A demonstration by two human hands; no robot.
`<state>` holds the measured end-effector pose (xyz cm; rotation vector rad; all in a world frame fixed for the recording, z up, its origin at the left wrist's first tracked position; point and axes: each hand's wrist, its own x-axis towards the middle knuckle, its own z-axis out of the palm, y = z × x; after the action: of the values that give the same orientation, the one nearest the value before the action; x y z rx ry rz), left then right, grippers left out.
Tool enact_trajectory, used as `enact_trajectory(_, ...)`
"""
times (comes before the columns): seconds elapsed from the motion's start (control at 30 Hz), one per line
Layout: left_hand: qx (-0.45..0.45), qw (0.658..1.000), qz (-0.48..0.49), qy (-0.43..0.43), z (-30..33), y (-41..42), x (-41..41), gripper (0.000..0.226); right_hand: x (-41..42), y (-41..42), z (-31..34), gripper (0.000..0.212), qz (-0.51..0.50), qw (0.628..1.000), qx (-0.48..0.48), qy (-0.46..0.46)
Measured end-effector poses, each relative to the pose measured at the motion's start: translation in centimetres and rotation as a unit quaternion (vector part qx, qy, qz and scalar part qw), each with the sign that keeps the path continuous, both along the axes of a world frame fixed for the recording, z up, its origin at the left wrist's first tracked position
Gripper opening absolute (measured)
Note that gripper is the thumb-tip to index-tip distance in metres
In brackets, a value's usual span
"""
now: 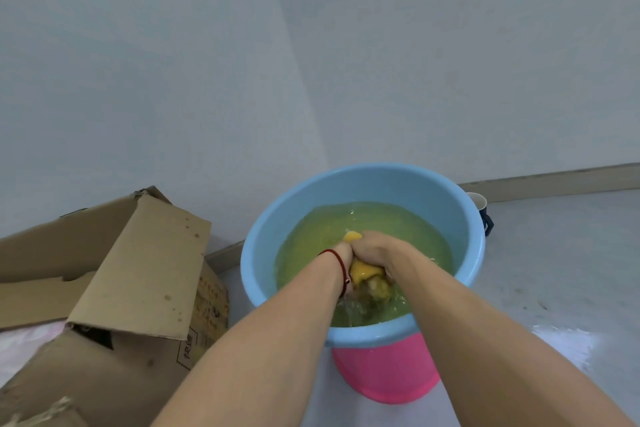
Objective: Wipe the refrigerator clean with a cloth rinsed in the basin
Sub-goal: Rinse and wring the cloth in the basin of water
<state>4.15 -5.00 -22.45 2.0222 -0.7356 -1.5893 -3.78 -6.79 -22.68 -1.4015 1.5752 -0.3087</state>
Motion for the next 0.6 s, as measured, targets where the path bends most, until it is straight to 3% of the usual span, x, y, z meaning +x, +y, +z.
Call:
enact_trajectory(0.1, -0.035, 0.999, 0.012, -0.008, 0.4, 0.3, 0.3, 0.049, -0.5, 0.1, 0.0, 0.036, -0.033, 0.996, -0.061, 0.060)
enact_trajectory(0.23, -0.045, 0.999, -0.009, -0.001, 0.7, 0.6, 0.8, 0.035, -0.6, 0.7, 0.8, 0.041, -0.007, 0.975, -0.159, 0.156)
enact_trajectory(0.33, -0.045, 0.987, -0.051, -0.142, 0.3, 0.8, 2.7, 0.046, -1.0, 1.0, 0.7, 0.037, 0.030, 0.941, -0.201, 0.269)
enact_trajectory(0.4, -0.025, 0.982, -0.072, -0.171, -0.1, 0.7, 4.2, 0.046, -1.5, 0.8, 0.0, 0.042, 0.038, 0.931, -0.149, 0.331)
enact_trajectory(0.5, 0.049, 0.993, -0.058, -0.090, 0.5, 0.9, 4.4, 0.045, -0.6, 0.3, -0.6, 0.055, 0.053, 0.945, -0.013, 0.323)
enact_trajectory(0.6, 0.072, 0.994, -0.084, -0.019, -0.3, 0.8, 2.9, 0.040, 0.4, 0.5, -0.1, 0.043, 0.058, 0.981, 0.016, 0.183)
